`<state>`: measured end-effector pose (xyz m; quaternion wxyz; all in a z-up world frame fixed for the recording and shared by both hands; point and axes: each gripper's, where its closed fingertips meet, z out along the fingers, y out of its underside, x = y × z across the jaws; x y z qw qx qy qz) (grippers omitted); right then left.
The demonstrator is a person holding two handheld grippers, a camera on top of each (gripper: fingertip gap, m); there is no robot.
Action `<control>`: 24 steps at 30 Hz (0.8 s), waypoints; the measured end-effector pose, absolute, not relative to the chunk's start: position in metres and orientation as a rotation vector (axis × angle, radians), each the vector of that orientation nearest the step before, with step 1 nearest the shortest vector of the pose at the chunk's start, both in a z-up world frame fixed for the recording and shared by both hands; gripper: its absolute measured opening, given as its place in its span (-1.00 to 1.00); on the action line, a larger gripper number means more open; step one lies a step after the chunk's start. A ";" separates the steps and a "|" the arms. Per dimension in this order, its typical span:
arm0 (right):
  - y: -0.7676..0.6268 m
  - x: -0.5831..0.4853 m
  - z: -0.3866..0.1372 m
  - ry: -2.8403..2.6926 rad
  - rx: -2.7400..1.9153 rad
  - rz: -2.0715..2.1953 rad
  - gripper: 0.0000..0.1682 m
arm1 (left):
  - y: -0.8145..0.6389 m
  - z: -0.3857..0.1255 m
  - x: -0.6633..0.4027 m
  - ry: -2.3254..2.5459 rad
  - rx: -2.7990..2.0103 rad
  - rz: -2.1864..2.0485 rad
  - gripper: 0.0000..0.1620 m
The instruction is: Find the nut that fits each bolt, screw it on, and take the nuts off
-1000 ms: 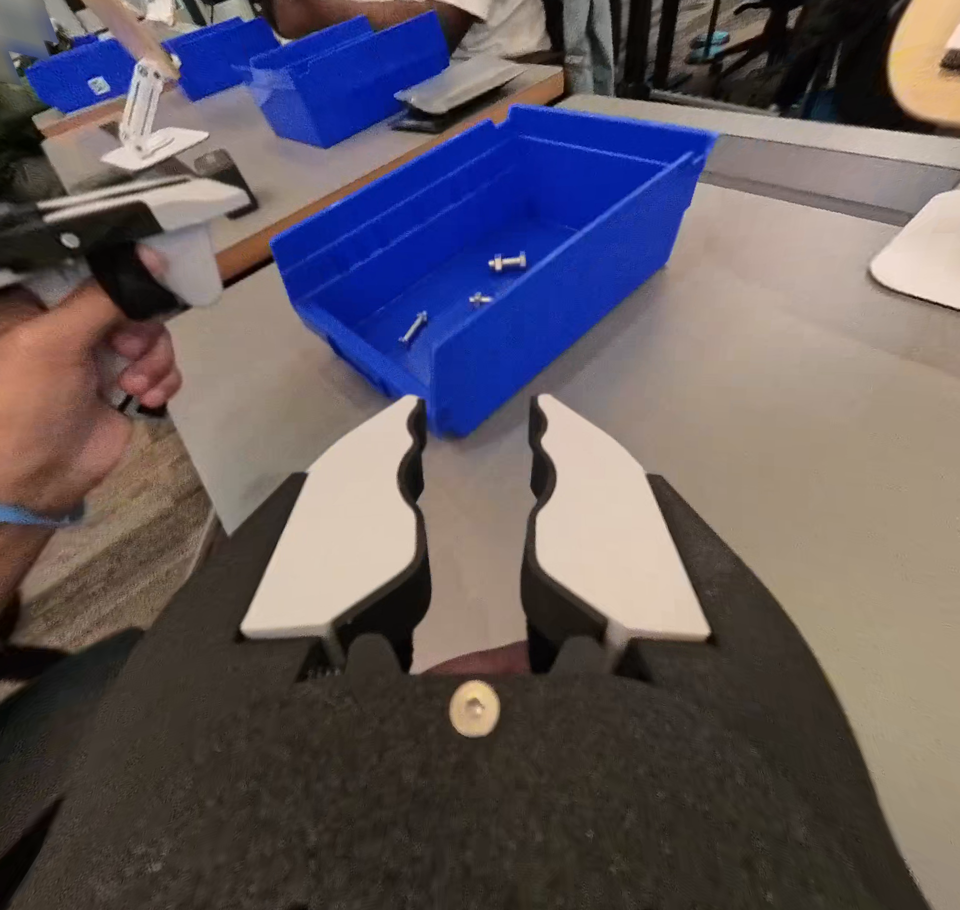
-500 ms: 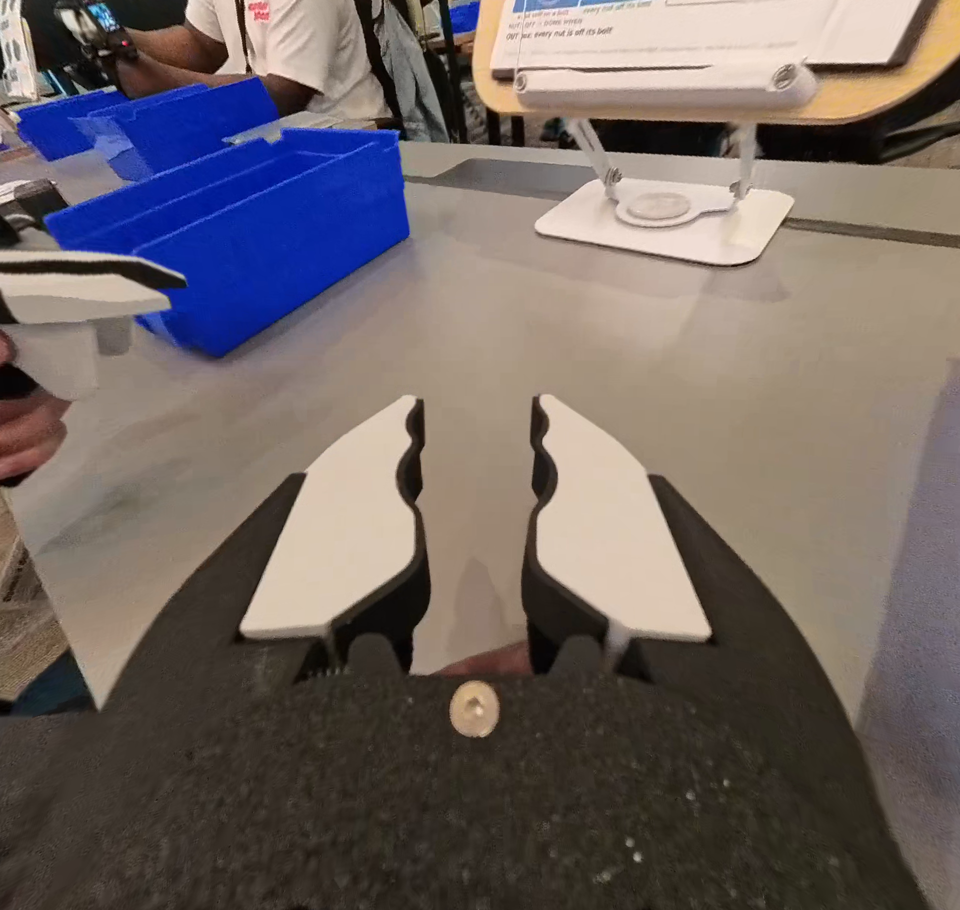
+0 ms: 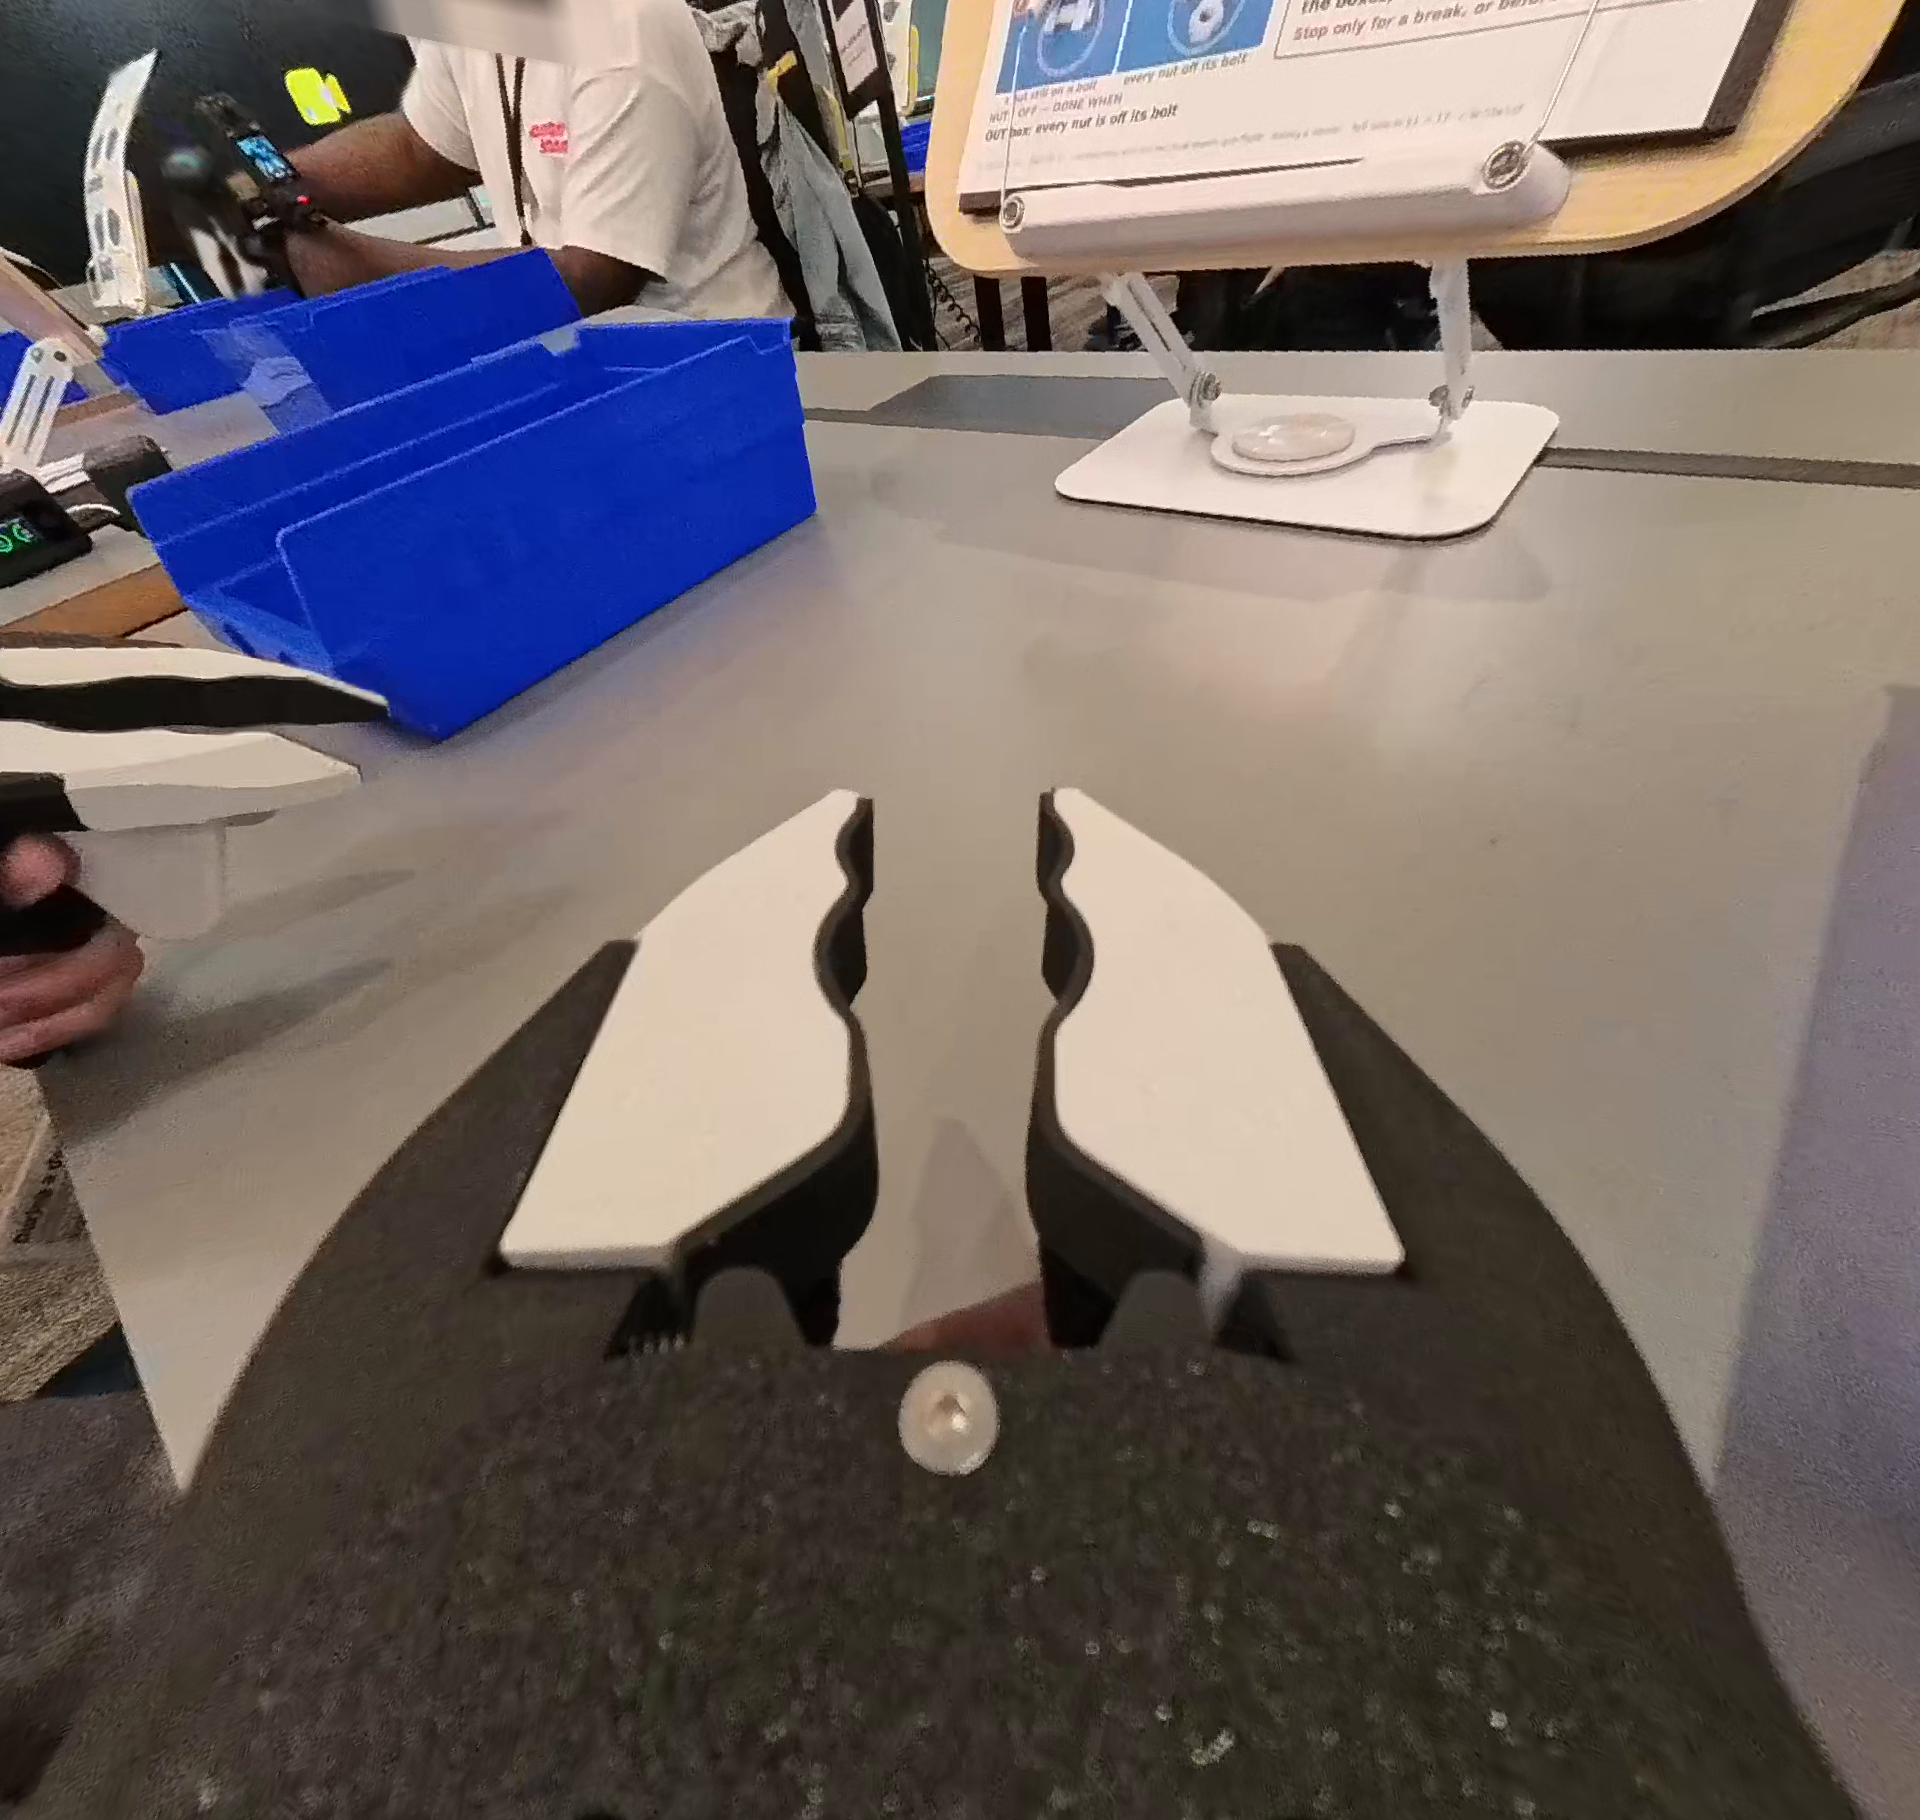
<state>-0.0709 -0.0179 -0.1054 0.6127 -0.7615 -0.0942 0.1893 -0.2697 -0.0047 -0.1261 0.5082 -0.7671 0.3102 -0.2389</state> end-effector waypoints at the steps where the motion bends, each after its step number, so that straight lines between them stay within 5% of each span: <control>1: -0.018 -0.070 -0.105 -0.215 -1.753 0.439 -0.65 | -0.005 -0.127 -0.269 0.753 -1.851 -0.578 -0.49; 9: -0.018 -0.071 -0.107 -0.215 -1.769 0.475 -0.65 | -0.004 -0.104 -0.282 0.938 -1.898 -0.570 -0.55; 16: -0.018 -0.073 -0.109 -0.231 -1.784 0.468 -0.67 | 0.095 -0.057 -0.390 1.207 -2.196 0.019 -0.52; 24: -0.018 -0.071 -0.110 -0.206 -1.788 0.519 -0.70 | 0.231 -0.126 -0.424 1.544 -2.471 0.270 -0.50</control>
